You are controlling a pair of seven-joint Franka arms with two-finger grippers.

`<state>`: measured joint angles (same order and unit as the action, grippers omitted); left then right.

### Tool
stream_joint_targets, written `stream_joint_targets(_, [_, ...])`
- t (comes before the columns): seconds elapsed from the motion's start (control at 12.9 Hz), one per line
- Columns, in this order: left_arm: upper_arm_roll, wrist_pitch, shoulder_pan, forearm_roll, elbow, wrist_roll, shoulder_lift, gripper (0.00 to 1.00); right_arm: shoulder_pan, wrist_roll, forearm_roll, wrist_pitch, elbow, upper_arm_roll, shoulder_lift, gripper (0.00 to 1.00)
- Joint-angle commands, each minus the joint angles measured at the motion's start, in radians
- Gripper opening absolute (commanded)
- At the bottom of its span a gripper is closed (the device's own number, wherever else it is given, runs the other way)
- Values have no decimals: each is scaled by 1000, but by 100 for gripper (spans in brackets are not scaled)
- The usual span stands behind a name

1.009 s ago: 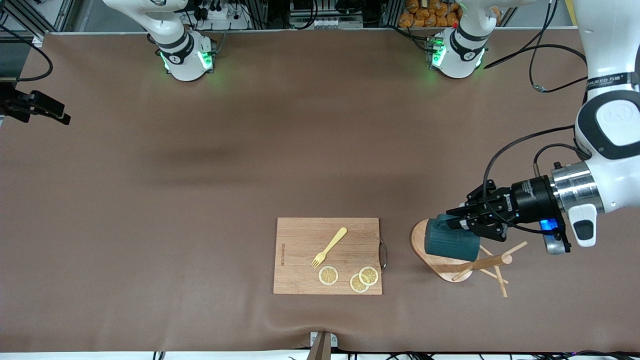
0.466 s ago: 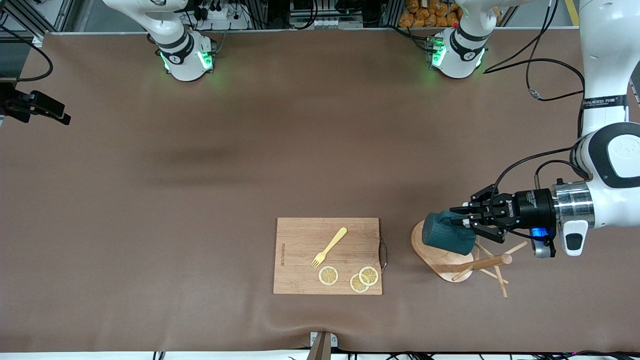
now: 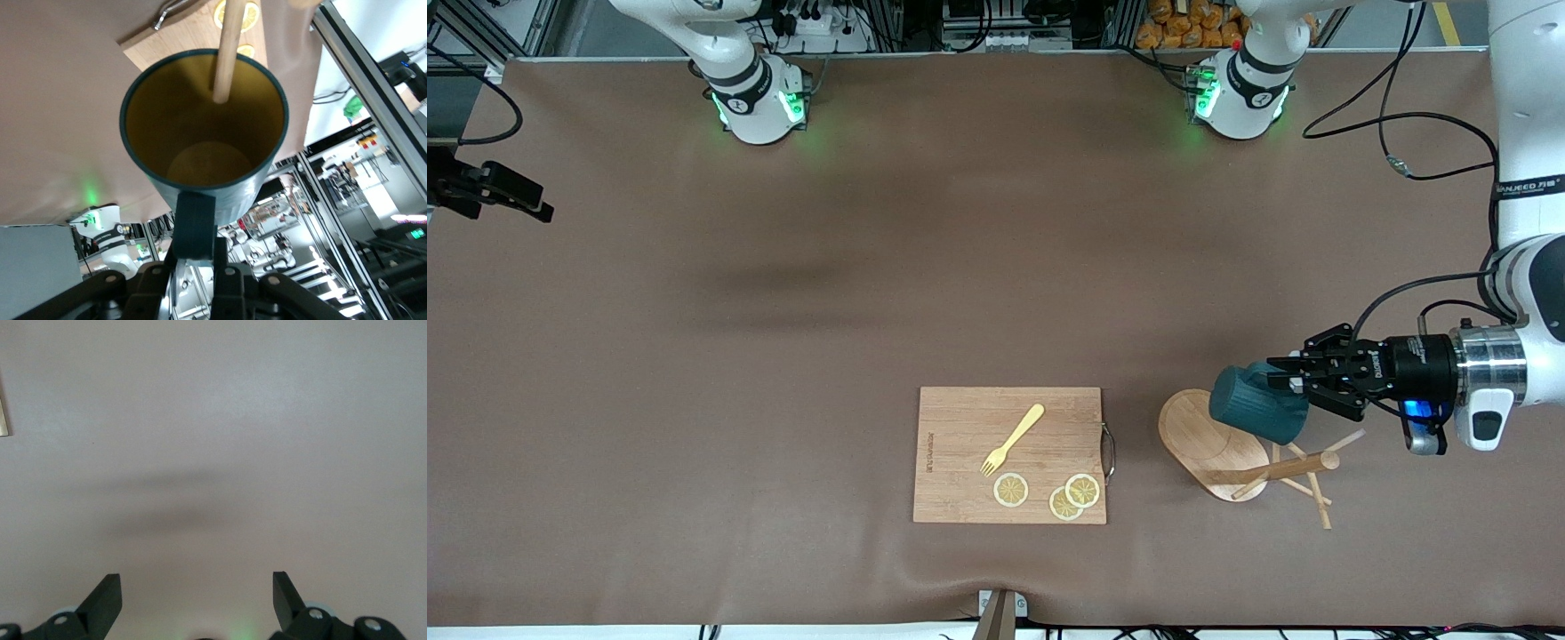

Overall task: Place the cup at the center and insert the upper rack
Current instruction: 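Slide the mug onto a mug-tree peg with the left gripper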

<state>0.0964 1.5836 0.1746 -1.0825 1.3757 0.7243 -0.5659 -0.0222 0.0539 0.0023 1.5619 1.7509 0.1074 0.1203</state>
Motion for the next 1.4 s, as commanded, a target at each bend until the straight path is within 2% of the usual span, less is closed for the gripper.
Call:
stream_joint_targets(0.0, [8, -20, 16, -71, 0, -36, -25, 0, -21, 20, -10, 4, 4, -14, 12, 100])
stream_joint_targets(0.62, [9, -30, 63, -166, -1, -97, -87, 0, -13, 14, -35, 12, 5, -17, 10, 100])
stream_joint_targets(1.32, [8, -30, 66, -241, -1, -181, -127, 0, -10, 14, -35, 12, 4, -17, 10, 100])
